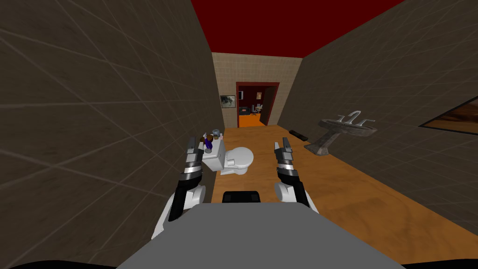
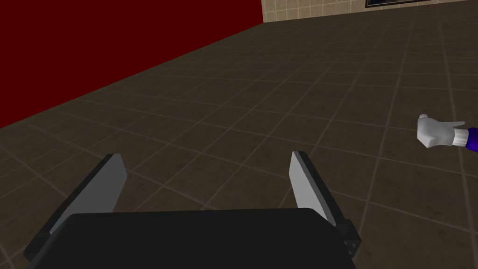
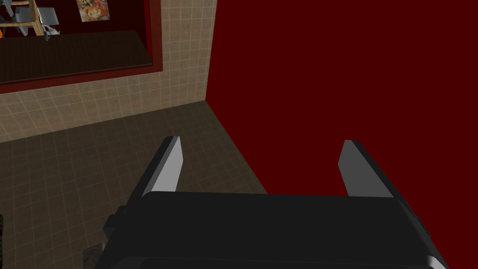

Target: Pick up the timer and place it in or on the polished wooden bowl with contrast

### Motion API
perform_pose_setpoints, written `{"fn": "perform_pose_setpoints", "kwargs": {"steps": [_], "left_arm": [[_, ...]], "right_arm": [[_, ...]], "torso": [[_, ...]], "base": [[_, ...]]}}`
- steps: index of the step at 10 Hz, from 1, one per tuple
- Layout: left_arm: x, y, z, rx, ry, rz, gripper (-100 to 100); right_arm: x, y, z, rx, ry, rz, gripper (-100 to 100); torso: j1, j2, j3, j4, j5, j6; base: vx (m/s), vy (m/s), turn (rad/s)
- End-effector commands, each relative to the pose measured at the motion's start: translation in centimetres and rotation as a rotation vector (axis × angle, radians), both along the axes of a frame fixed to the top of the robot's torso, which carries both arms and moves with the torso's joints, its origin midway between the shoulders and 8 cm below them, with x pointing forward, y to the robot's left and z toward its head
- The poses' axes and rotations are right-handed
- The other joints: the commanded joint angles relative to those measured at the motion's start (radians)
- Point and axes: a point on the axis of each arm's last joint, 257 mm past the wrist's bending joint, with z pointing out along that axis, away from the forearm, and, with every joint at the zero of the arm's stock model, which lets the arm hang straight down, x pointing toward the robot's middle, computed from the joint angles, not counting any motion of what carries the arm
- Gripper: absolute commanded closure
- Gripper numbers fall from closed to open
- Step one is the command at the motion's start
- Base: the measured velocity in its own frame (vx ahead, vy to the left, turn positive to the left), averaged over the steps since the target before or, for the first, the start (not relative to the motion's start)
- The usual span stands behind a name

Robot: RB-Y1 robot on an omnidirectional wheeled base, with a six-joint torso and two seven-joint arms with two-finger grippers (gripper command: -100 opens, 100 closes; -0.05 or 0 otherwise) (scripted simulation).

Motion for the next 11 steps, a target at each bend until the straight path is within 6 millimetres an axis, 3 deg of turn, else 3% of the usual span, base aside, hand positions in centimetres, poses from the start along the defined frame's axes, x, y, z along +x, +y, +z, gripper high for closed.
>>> {"fn": "perform_pose_setpoints", "kwargs": {"steps": [1,4,5,11], "left_arm": [[0.4,0.0,-0.8,0.038,0.023,-0.013,-100],[1.4,1.1,-3.3,0.085,0.079,-0.004,-100],[1.4,1.1,-3.3,0.085,0.079,-0.004,-100],[3.0,4.8,-8.6,0.114,0.185,0.066,-100]], "right_arm": [[0.0,0.0,0.0,0.0,0.0,0.0,0],[0.0,0.0,0.0,0.0,0.0,0.0,0],[0.0,0.0,0.0,0.0,0.0,0.0,0],[0.0,0.0,0.0,0.0,0.0,0.0,0]], "torso": [[0.0,0.0,0.0,0.0,0.0,0.0],[0.0,-0.001,-0.001,0.0,0.0,0.0],[0.001,-0.002,-0.001,0.0,0.0,0.0],[0.001,-0.002,-0.001,-0.001,0.0,0.0]], "base": [[0.008,-0.001,0.003],[0.023,0.0,0.005],[0.026,0.006,0.003],[0.029,0.003,0.005]]}}
